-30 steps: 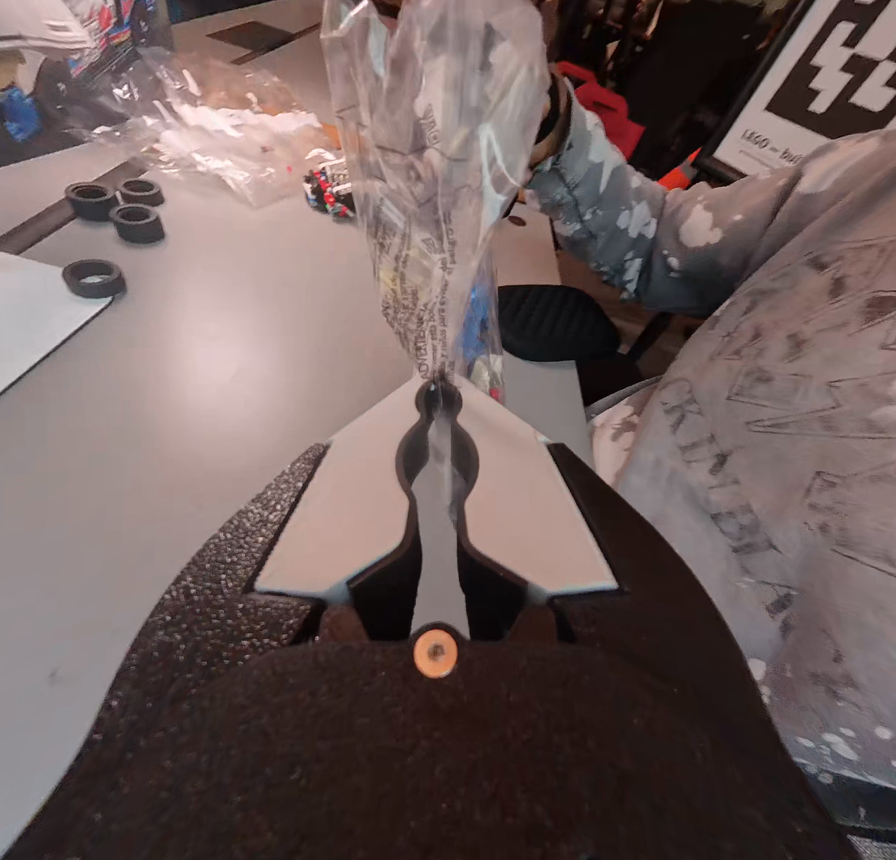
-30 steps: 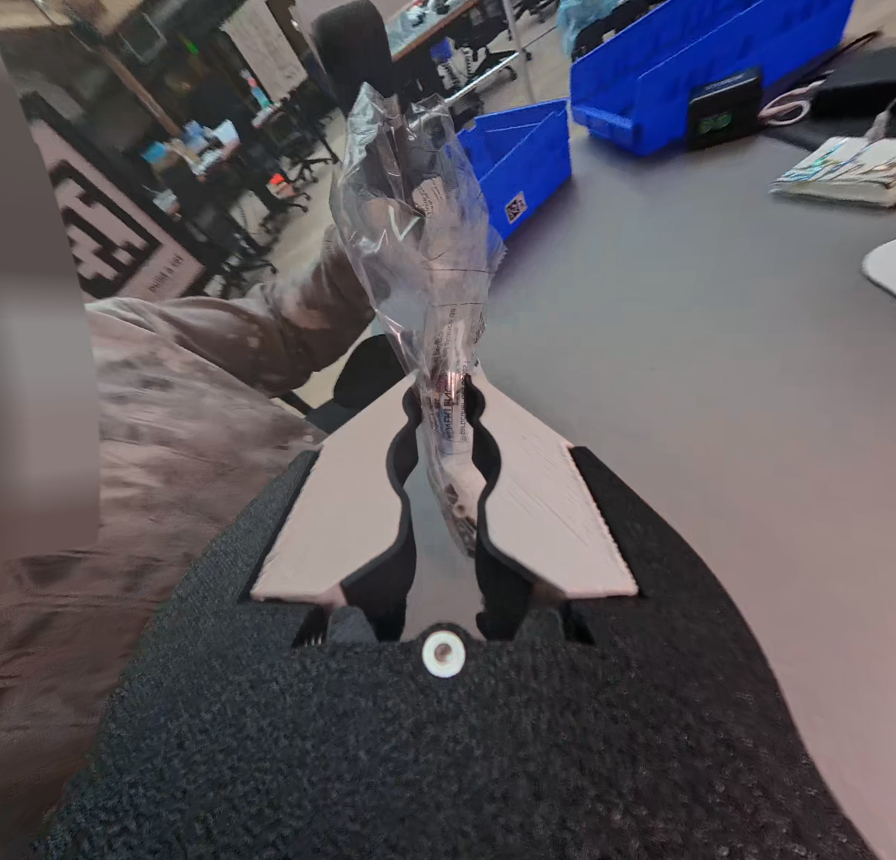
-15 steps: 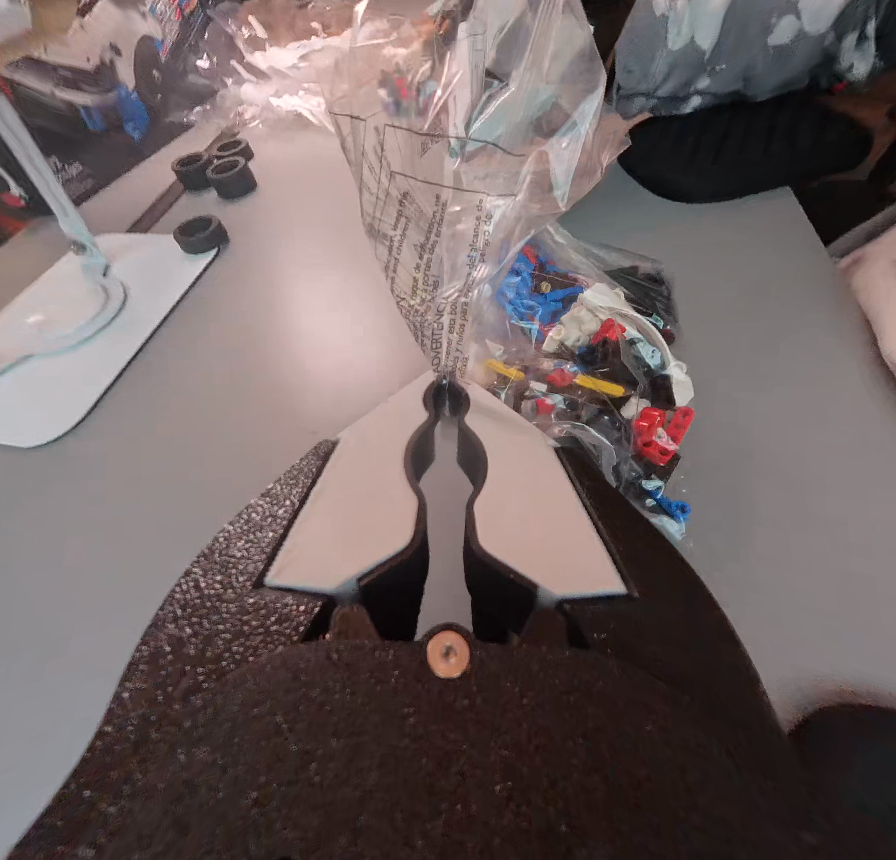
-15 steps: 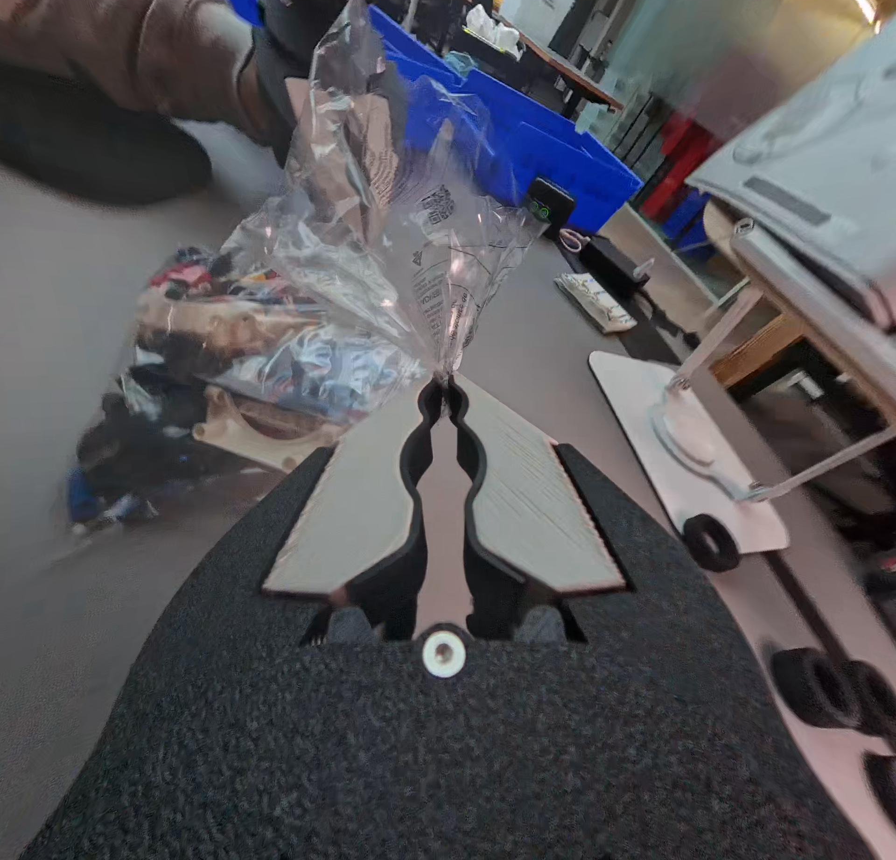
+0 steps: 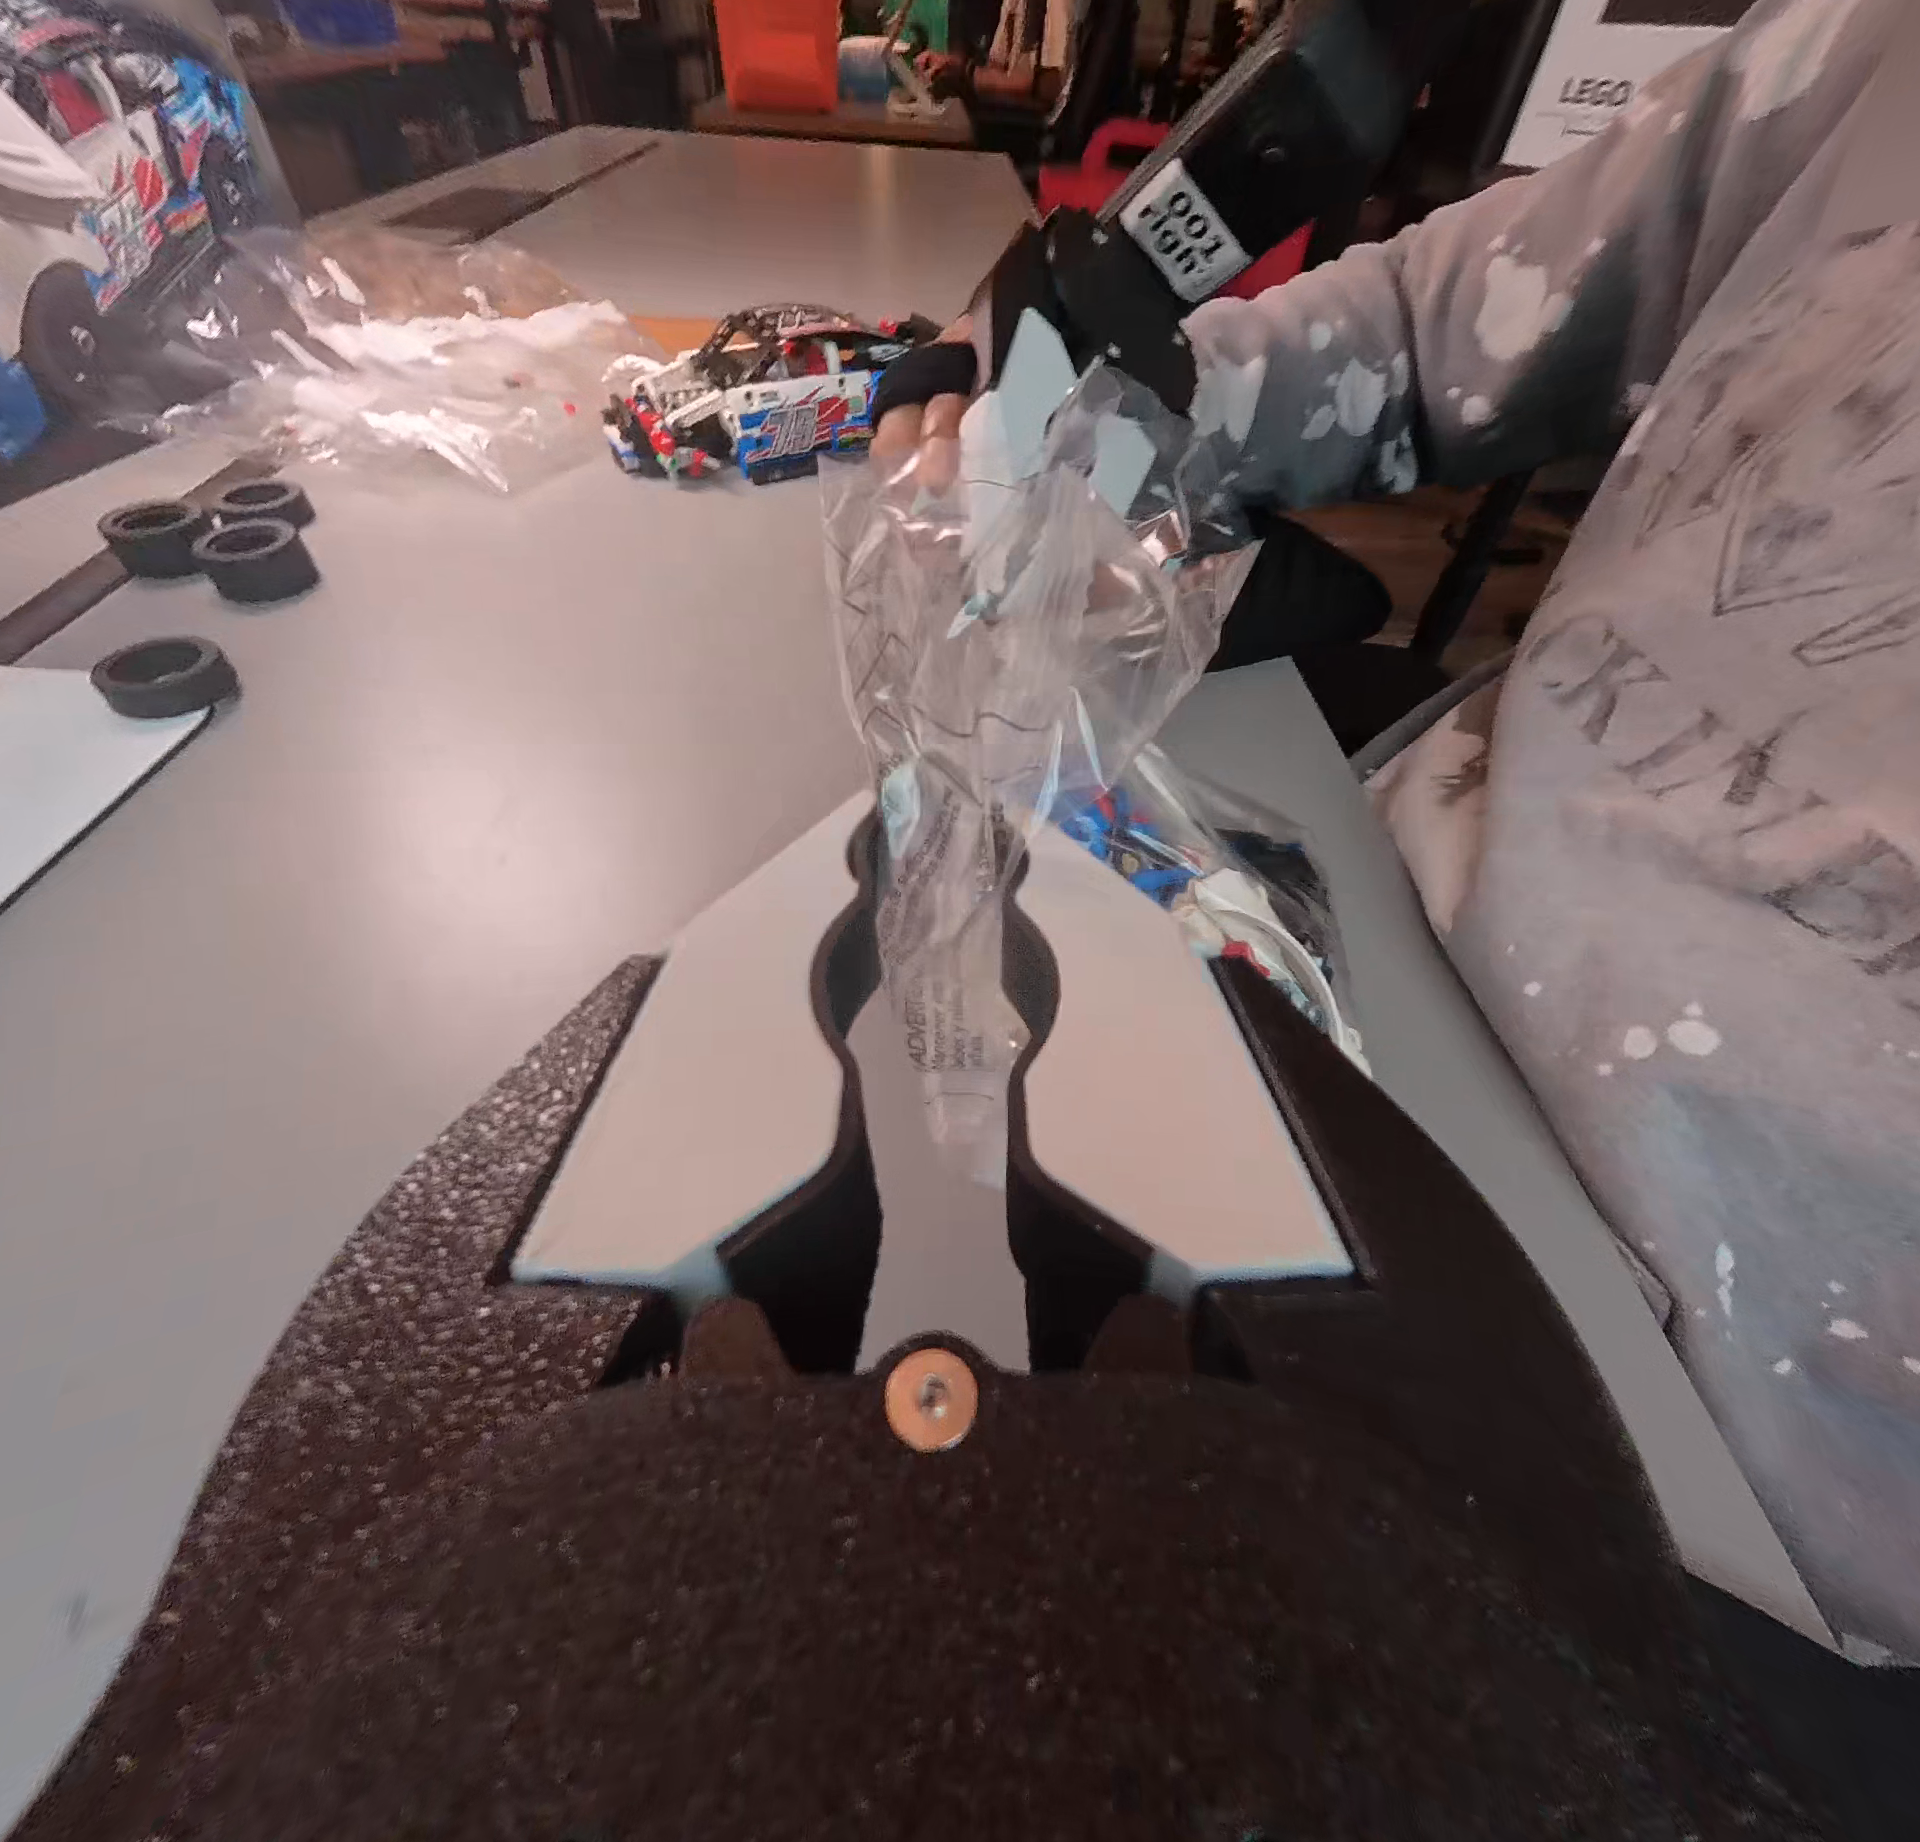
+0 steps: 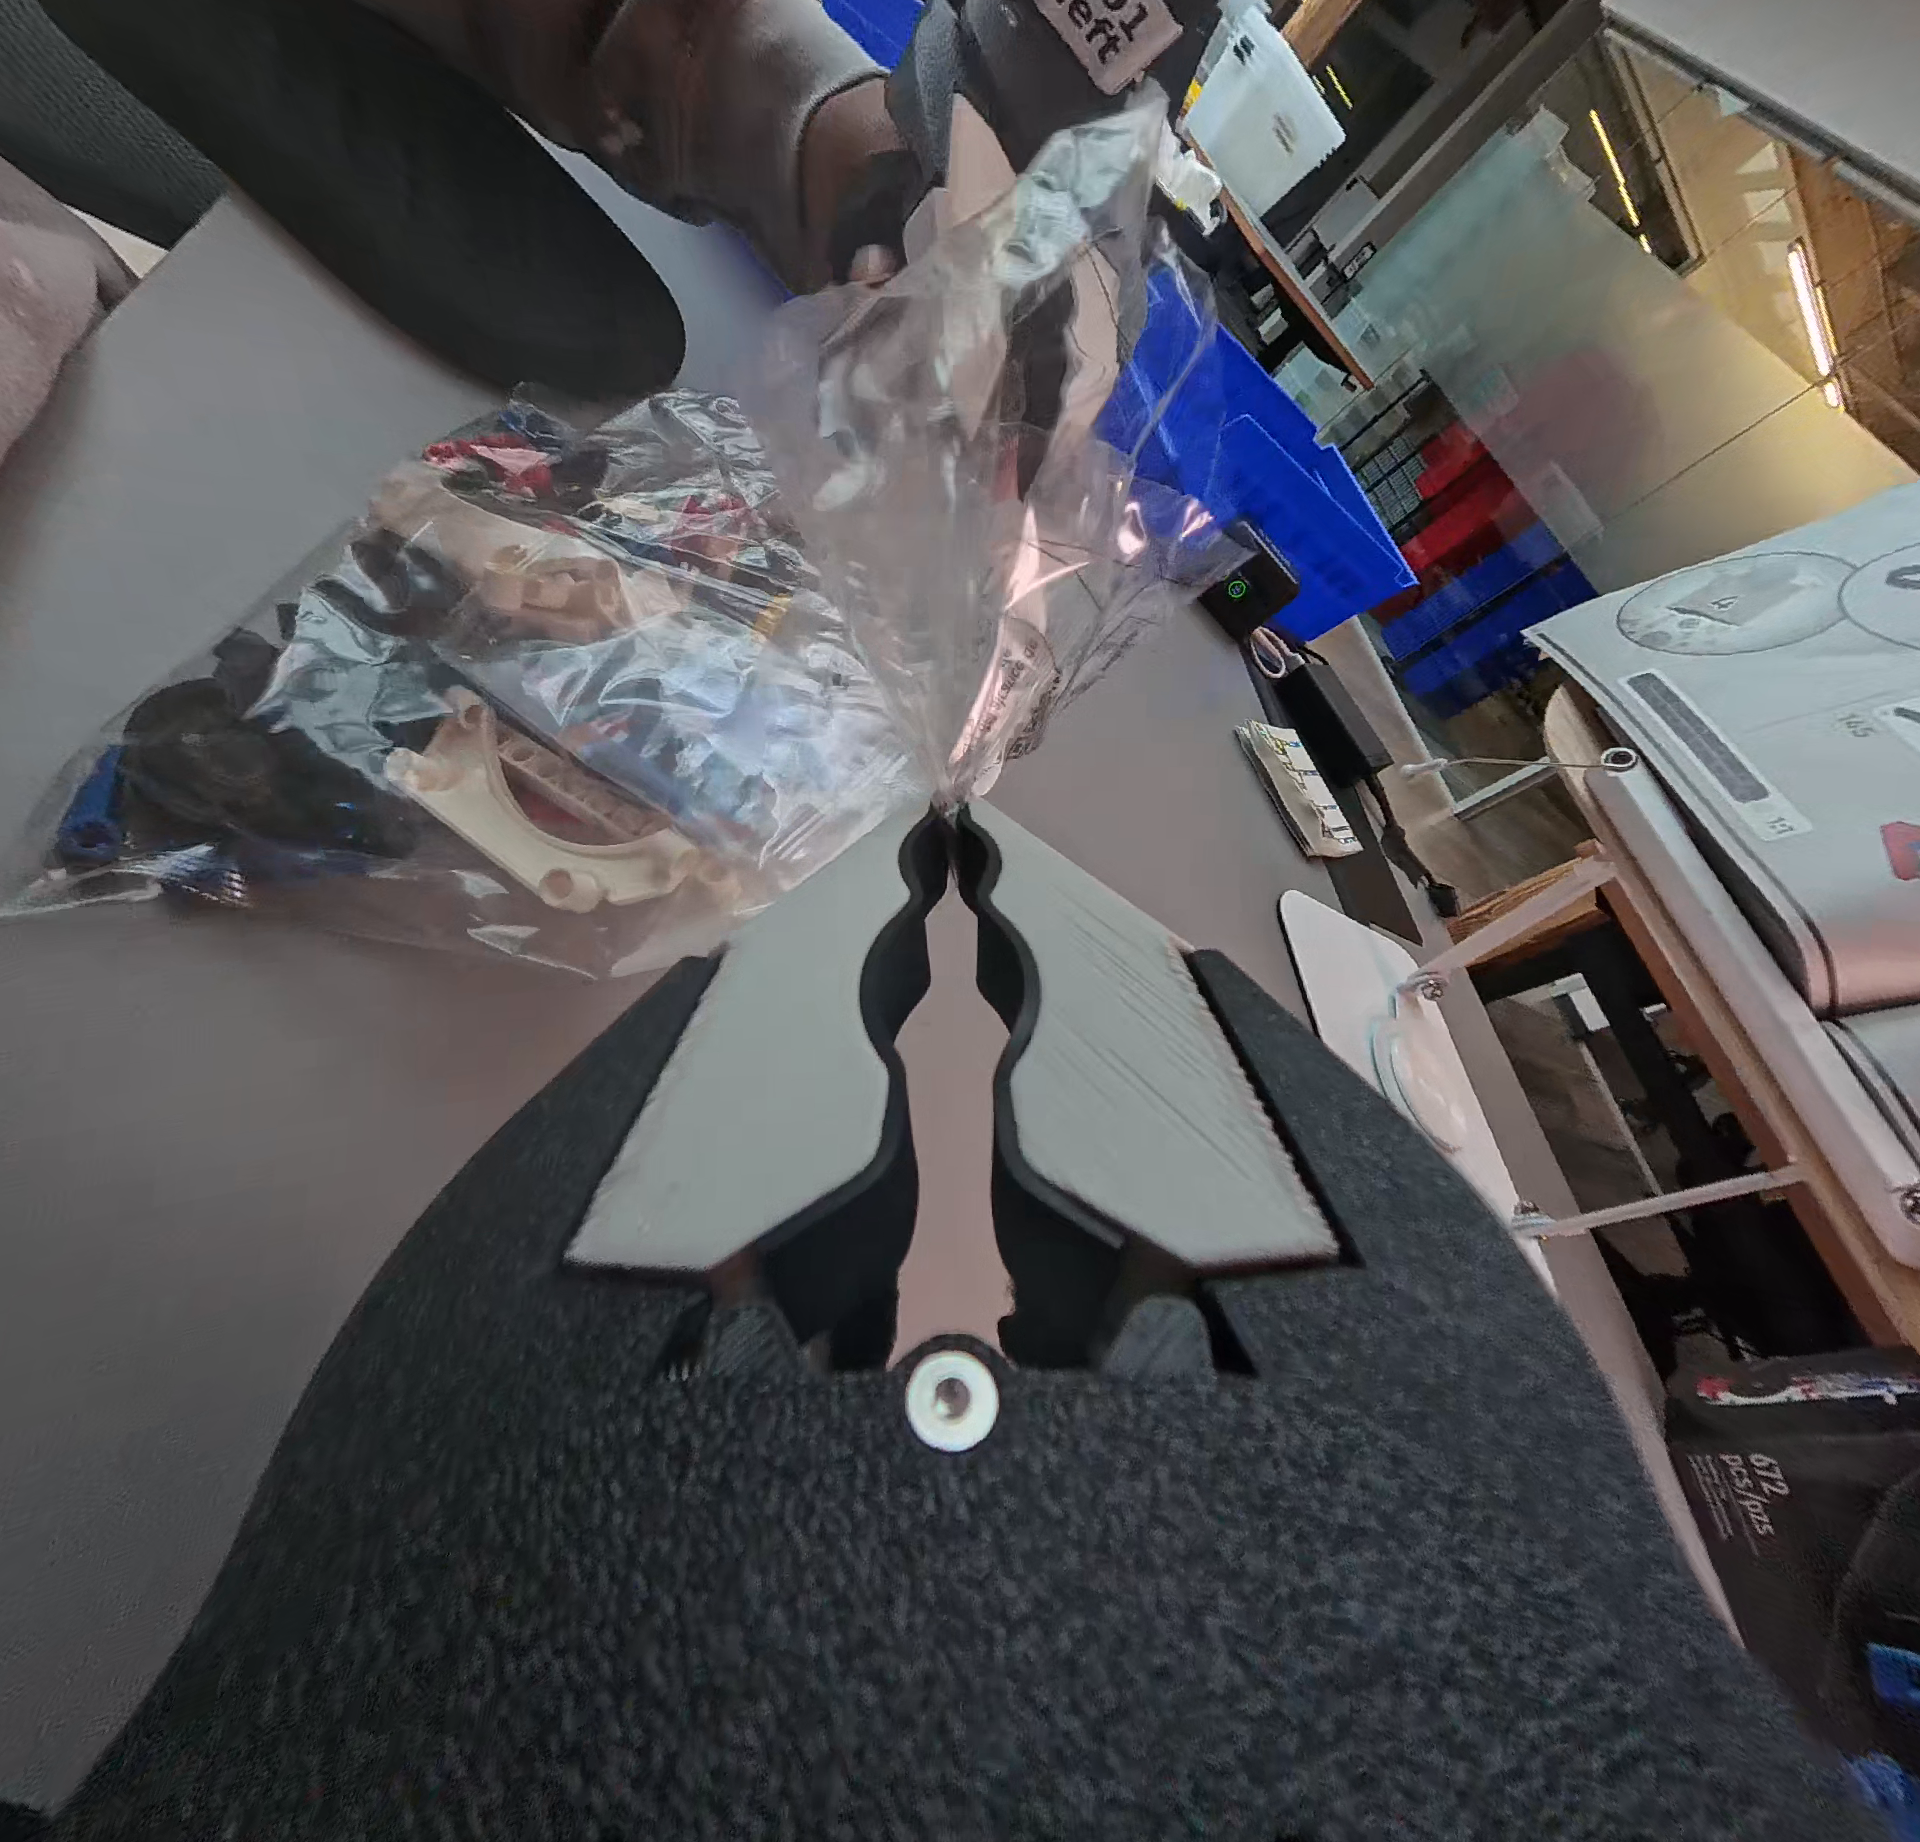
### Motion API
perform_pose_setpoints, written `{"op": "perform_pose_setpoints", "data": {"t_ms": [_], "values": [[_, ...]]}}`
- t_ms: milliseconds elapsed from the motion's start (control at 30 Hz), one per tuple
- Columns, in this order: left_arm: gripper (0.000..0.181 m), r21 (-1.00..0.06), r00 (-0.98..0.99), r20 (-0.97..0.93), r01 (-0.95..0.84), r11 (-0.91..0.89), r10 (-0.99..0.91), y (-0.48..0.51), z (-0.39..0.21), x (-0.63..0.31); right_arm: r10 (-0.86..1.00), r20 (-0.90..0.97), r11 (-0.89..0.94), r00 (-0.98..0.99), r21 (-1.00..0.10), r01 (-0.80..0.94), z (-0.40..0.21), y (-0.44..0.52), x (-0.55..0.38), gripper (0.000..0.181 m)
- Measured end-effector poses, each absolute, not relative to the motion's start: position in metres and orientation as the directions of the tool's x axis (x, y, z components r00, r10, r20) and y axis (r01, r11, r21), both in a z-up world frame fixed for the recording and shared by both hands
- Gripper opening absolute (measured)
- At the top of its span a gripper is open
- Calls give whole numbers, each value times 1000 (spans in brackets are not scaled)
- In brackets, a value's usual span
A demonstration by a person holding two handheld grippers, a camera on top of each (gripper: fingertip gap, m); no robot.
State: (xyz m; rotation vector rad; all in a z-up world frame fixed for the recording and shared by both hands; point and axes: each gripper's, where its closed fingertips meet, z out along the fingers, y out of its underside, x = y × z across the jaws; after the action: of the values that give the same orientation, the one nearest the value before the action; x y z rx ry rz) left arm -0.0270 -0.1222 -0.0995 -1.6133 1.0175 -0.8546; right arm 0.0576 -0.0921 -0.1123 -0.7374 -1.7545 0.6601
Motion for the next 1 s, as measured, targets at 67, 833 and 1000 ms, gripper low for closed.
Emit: {"op": "perform_pose_setpoints", "data": {"t_ms": [67, 833, 1000], "values": [[0, -967, 330, -2, -240, -82, -944, -136, -101, -22, 782, 573, 615, -245, -773, 156, -111, -93, 62, 0], [0, -710, 90, -483, -623, 329, -871, -207, -138, 21, 642, -589, -324, -491, -789, 522, -74, -133, 75, 2], [1, -788, 169, -373, -576, 216, -912, -213, -142, 8, 823, -270, 139, -500, -757, 638, -150, -176, 91, 0]]}}
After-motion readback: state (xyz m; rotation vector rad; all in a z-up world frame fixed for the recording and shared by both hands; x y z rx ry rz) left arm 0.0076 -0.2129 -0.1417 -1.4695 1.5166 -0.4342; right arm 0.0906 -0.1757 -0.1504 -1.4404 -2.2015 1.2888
